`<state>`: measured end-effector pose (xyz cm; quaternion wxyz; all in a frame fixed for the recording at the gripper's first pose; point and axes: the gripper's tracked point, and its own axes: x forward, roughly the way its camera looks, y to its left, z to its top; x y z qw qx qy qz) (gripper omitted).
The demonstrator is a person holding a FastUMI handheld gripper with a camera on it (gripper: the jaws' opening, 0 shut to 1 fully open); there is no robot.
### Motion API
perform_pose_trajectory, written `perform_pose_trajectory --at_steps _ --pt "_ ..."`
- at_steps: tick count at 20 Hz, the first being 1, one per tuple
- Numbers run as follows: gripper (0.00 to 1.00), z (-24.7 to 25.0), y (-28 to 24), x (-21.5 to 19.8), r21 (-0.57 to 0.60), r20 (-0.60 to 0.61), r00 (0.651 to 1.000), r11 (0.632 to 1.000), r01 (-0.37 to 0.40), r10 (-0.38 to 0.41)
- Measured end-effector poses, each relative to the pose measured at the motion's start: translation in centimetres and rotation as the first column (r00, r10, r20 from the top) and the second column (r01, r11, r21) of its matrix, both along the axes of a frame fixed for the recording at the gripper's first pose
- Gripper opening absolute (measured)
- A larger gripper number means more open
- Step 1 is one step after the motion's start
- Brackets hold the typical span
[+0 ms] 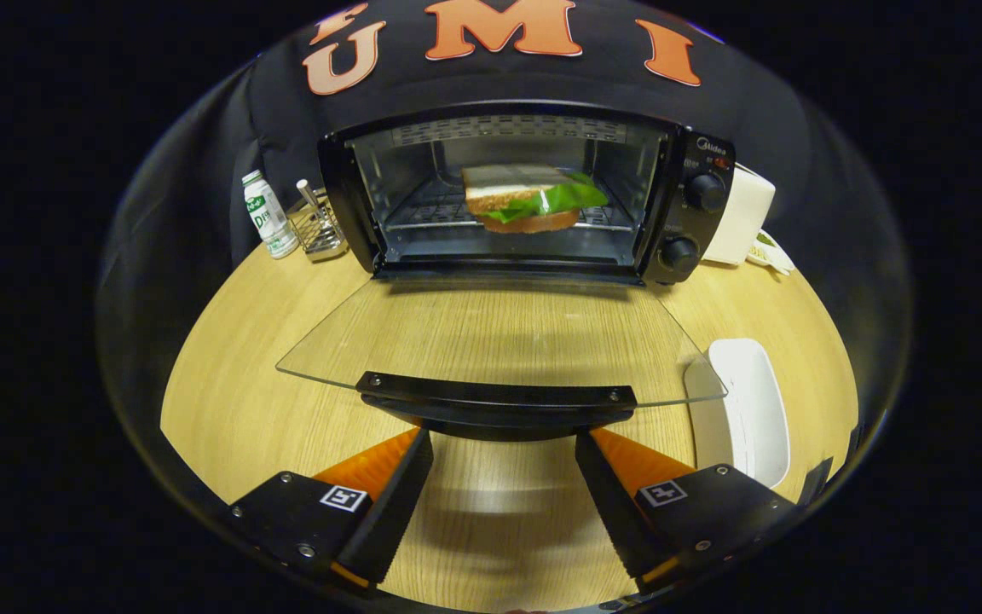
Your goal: Open the toaster oven, put the food inside, and close the toaster oven door.
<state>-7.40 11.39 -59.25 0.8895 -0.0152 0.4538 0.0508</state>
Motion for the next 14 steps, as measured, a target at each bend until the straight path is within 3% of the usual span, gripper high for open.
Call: perform_pose_trajectory --at_steps 8,14 --pt "1.0 6.0 0.0 6.8 0.048 0.137 0.989 0.998 0.045 -0.051" --pt "1.0 7.4 0.6 11.3 0.077 0.196 0.975 0.993 0.088 -0.102"
